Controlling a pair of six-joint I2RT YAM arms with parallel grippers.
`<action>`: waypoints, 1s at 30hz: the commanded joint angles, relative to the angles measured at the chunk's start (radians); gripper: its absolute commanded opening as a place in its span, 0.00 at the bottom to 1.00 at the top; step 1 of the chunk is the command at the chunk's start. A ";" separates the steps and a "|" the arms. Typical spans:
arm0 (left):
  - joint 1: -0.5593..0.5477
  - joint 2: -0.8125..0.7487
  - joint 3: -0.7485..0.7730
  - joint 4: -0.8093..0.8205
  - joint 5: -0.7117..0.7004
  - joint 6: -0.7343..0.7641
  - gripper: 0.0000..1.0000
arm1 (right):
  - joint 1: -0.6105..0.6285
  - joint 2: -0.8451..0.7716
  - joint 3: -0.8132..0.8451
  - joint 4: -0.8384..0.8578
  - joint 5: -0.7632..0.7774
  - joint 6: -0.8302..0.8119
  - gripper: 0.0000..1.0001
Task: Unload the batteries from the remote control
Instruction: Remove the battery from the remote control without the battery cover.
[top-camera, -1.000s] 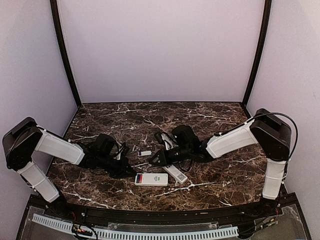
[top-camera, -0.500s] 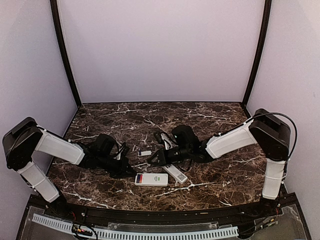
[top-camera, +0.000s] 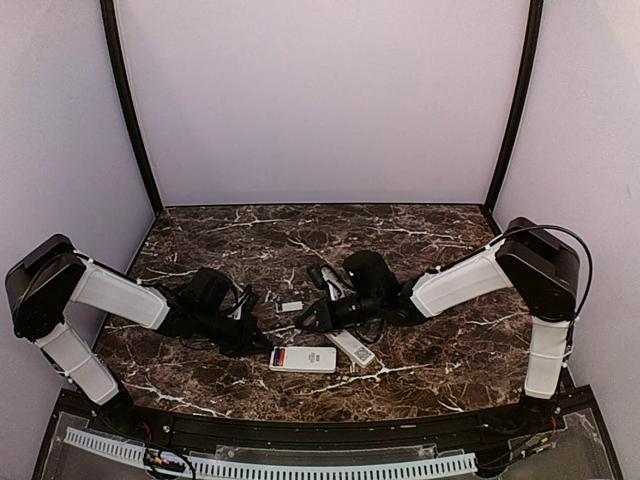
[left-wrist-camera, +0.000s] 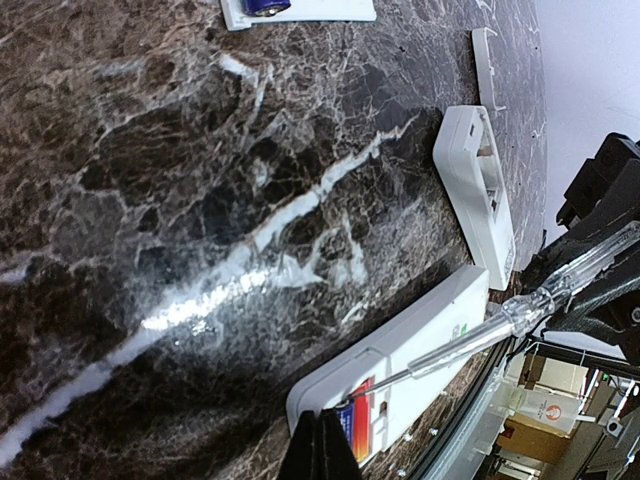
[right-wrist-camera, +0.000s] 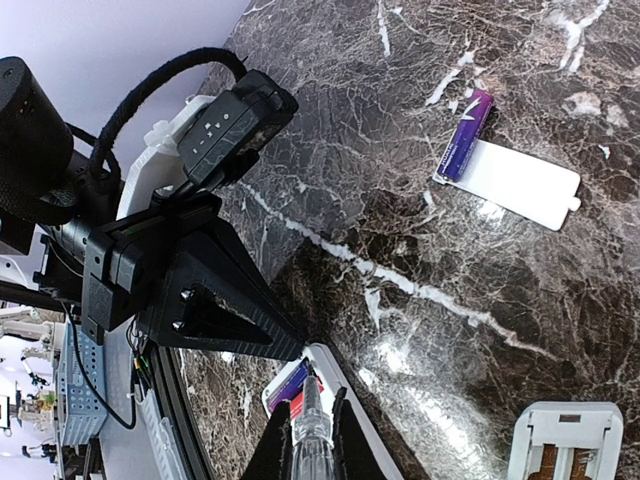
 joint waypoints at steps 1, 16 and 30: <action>-0.013 0.024 -0.023 -0.057 0.004 0.016 0.00 | 0.002 0.021 0.005 0.009 -0.009 0.002 0.00; -0.013 0.027 -0.028 -0.074 -0.012 0.012 0.00 | 0.013 -0.006 0.025 0.006 -0.195 0.119 0.00; -0.013 0.027 -0.035 -0.086 -0.027 0.010 0.00 | 0.037 -0.040 0.029 0.003 -0.252 0.173 0.00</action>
